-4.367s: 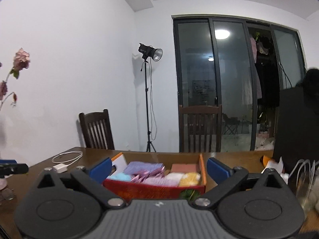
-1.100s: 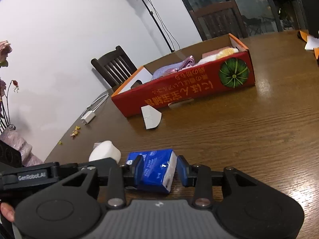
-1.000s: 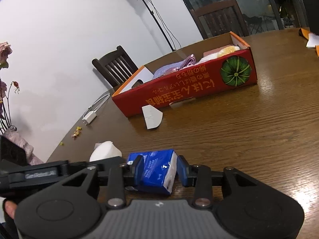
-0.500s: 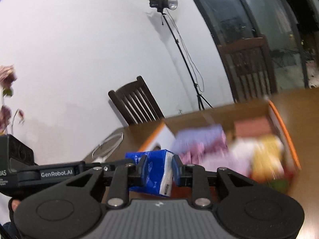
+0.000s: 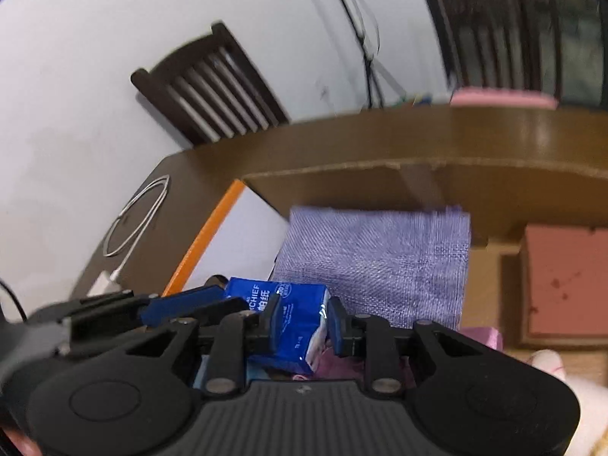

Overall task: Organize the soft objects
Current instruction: 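Lower the tissue box beside the lavender towel and open both tools, then withdraw both tools from the box toward the wrapper and paper piece, then close the left tool on the clear wrapper while the right tool grasps the white paper piece, then carry the wrapper in the left tool while the right tool carries the paper into the box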

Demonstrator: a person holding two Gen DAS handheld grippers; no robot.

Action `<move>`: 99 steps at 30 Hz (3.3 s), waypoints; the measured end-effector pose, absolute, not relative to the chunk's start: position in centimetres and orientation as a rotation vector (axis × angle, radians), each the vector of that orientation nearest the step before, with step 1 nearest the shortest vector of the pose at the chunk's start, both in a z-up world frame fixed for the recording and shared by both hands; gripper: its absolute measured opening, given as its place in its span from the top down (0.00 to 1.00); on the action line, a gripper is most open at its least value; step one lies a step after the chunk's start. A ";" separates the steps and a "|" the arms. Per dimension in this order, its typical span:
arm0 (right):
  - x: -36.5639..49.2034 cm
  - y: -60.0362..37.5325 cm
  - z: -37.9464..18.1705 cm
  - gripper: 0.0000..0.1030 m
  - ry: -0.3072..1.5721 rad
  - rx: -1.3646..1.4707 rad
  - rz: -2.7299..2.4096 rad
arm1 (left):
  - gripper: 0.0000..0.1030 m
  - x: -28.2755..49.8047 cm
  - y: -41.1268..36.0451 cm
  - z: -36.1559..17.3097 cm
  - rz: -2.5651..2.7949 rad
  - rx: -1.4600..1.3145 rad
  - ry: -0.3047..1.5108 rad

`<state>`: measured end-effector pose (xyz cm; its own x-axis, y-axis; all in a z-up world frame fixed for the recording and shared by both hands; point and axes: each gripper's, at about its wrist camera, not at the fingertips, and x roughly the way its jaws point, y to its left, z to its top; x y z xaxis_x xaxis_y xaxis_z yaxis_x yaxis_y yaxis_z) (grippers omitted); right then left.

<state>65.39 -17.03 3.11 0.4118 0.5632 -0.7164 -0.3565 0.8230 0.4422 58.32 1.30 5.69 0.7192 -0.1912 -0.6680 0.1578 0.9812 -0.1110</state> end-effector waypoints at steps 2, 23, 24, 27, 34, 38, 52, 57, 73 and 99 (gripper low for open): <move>66.5 -16.9 2.4 0.76 1.044 0.257 0.612 | 0.75 57.6 1.0 5.5 -0.217 -0.062 0.724; 52.1 -23.6 16.5 0.62 0.652 -0.011 0.480 | 0.53 40.5 5.6 17.2 -0.167 -0.017 0.424; 50.4 -24.8 17.5 0.61 0.630 -0.017 0.463 | 0.51 39.0 5.8 17.9 -0.169 -0.015 0.406; 46.3 -27.6 19.4 0.54 0.585 -0.013 0.424 | 0.43 34.7 6.1 19.7 -0.174 -0.017 0.365; 36.8 -30.7 20.2 0.36 0.466 0.005 0.396 | 0.19 25.5 5.2 19.7 -0.131 0.000 0.236; 30.7 -30.7 18.2 0.25 0.361 -0.018 0.381 | 0.04 20.3 4.7 16.6 -0.137 -0.042 0.221; 14.9 -28.3 8.0 0.03 0.260 0.022 0.421 | 0.00 12.8 5.3 7.3 -0.134 -0.151 0.361; 16.0 -26.6 6.9 0.03 0.280 -0.061 0.405 | 0.01 16.3 6.8 6.1 -0.037 -0.181 0.383; 32.7 -22.0 4.4 0.19 0.453 0.028 0.432 | 0.22 34.5 8.1 0.6 -0.100 -0.136 0.599; 38.7 -20.7 2.2 0.82 0.519 0.138 0.523 | 0.62 33.4 8.3 2.7 -0.164 -0.267 0.575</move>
